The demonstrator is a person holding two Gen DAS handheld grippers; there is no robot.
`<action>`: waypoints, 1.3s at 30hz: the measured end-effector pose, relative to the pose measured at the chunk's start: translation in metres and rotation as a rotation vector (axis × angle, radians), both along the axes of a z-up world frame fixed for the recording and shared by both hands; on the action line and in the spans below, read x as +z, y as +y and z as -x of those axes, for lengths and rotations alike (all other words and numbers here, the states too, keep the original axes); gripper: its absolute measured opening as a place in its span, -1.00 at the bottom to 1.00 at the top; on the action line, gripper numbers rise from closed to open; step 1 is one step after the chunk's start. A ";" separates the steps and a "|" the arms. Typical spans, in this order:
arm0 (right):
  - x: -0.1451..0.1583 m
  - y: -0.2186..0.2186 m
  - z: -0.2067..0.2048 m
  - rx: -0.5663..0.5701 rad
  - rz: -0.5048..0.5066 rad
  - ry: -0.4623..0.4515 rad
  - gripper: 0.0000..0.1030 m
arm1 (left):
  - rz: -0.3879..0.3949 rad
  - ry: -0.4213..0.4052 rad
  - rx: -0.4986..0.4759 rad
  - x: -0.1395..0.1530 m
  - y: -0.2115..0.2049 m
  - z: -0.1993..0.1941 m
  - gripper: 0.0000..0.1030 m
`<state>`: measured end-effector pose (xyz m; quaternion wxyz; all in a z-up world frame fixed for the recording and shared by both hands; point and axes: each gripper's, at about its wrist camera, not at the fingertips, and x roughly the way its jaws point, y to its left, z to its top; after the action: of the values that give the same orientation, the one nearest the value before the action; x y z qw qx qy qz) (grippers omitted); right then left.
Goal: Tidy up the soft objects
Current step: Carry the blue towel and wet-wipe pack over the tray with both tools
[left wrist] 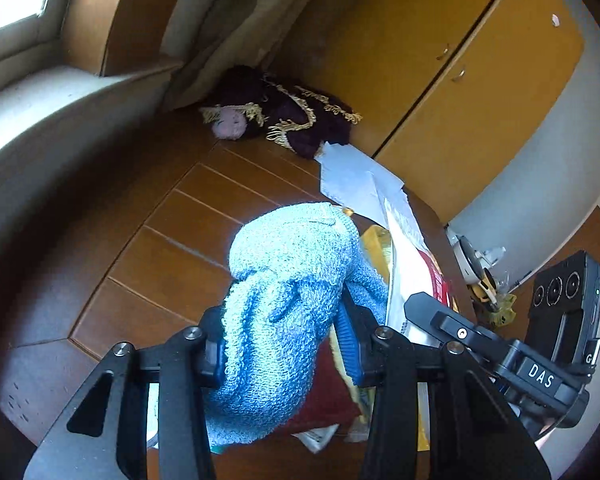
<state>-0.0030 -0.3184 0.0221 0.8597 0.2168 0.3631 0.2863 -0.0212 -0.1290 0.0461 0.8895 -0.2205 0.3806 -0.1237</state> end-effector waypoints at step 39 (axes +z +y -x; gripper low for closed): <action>-0.039 -0.161 0.050 -0.314 -0.012 0.071 -0.09 | 0.048 0.092 -0.297 -0.002 -0.163 -0.016 -0.23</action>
<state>-0.0531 -0.4796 -0.0171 0.8793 0.2861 0.3530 0.1429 -0.0050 -0.2915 0.0437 0.8374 -0.1885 0.4464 -0.2530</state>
